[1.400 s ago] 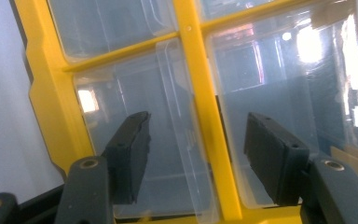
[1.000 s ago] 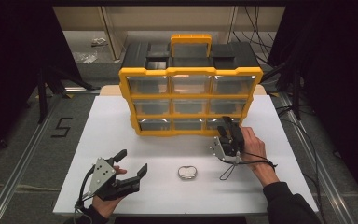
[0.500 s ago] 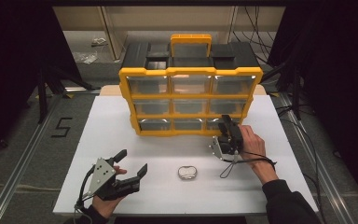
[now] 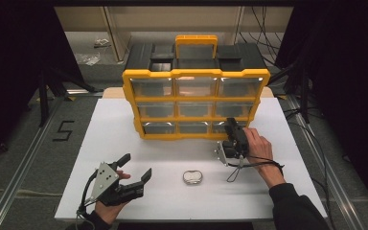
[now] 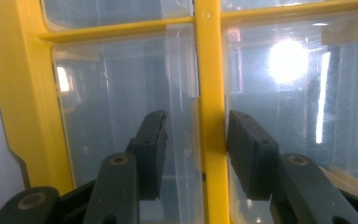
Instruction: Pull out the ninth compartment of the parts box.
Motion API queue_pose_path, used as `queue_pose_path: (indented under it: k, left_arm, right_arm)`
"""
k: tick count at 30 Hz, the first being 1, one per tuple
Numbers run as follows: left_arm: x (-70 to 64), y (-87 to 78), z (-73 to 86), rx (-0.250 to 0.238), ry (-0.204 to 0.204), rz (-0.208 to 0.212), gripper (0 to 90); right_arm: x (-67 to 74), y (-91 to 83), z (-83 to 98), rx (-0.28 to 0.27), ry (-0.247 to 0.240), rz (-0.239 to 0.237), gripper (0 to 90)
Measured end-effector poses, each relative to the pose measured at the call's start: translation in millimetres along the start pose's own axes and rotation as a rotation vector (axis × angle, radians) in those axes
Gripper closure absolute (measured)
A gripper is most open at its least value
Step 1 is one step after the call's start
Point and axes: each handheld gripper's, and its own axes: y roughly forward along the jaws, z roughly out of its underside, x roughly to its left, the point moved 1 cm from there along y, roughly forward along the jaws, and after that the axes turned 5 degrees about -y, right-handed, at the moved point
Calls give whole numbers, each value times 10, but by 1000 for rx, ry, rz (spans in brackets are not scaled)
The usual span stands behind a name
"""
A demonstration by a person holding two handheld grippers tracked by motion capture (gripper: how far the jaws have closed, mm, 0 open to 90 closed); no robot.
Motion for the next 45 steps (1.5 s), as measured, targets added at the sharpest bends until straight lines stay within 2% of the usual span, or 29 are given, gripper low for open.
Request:
queue_pose_path:
  k: [11,17,24,25,30,37,40,42,45]
  left_arm:
    - [1,-1,-2,-1,0,1,163]
    - [7,-3,-4,-2,-2,1,163]
    - [9,-6,-7,-3,-2,2,163]
    - [10,-7,-8,-4,-3,1,163]
    - [14,-7,-9,-5,-3,2,163]
    - [13,-8,-10,-5,-2,2,163]
    - [13,-8,-10,-5,-2,2,163]
    - [13,-9,-10,-5,-2,1,163]
    - [14,-11,-10,-6,-3,0,163]
  right_arm:
    - [5,-16,17,-4,-40,24,657]
    - [6,-26,14,-4,-65,24,664]
    - [5,-39,11,-10,-70,22,674]
    - [6,-50,10,-6,-70,16,711]
    - [-2,-49,3,-18,-69,-21,778]
    - [-16,-70,0,-10,-78,-38,782]
    - [-19,-73,1,-26,-90,-35,783]
    - [-20,-98,-2,-9,-84,-46,784]
    - [-23,-106,-2,-24,-89,-40,784]
